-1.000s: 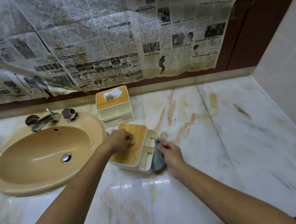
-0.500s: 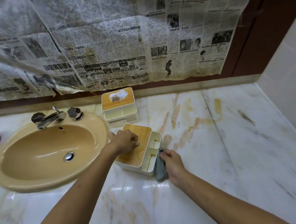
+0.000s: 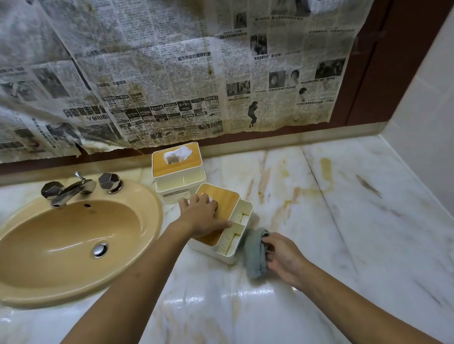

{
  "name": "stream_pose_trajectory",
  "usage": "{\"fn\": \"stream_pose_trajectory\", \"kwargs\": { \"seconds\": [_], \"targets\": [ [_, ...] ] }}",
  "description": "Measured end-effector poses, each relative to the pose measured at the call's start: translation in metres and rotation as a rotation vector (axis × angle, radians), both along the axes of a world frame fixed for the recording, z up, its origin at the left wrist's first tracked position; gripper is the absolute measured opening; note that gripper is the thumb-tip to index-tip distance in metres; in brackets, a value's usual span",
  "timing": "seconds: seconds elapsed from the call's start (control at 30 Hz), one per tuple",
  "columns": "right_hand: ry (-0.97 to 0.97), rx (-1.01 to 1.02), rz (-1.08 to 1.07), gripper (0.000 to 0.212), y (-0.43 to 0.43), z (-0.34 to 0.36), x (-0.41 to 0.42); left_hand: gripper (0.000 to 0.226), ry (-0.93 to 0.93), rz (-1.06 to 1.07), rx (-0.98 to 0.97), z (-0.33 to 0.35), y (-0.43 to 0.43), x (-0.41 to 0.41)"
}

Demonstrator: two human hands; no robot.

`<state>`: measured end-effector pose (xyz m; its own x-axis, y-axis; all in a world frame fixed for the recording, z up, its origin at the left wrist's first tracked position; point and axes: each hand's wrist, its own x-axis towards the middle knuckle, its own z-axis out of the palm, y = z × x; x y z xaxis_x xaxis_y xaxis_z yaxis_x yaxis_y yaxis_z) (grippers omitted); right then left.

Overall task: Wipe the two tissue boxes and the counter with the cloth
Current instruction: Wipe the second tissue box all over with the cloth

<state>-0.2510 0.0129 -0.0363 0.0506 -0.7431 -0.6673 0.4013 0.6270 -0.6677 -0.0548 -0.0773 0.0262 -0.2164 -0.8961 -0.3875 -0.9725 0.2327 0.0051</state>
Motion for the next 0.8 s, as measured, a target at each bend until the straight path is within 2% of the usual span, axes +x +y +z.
{"fn": "stream_pose_trajectory", "kwargs": {
  "seconds": [0.2,0.43,0.53,0.7,0.8],
  "targets": [
    [-0.007,0.037,-0.029,0.014,0.019,-0.009,-0.032,0.059,-0.024,-0.131,-0.033,0.006,-0.006,-0.009],
    [0.227,-0.025,0.194,0.013,0.023,-0.008,-0.04,0.055,-0.09,-0.305,-0.13,0.015,-0.015,-0.016],
    [0.204,0.008,0.257,0.018,0.026,-0.002,-0.041,0.055,-0.014,-0.312,-0.195,0.011,-0.016,-0.013],
    [0.111,0.063,0.221,0.014,0.025,-0.003,-0.04,0.05,0.076,-0.289,-0.272,0.005,-0.011,-0.007],
    [0.099,0.067,0.237,0.021,0.022,0.003,-0.038,0.05,0.157,-0.249,-0.346,-0.003,-0.002,0.0]
  ]
}}
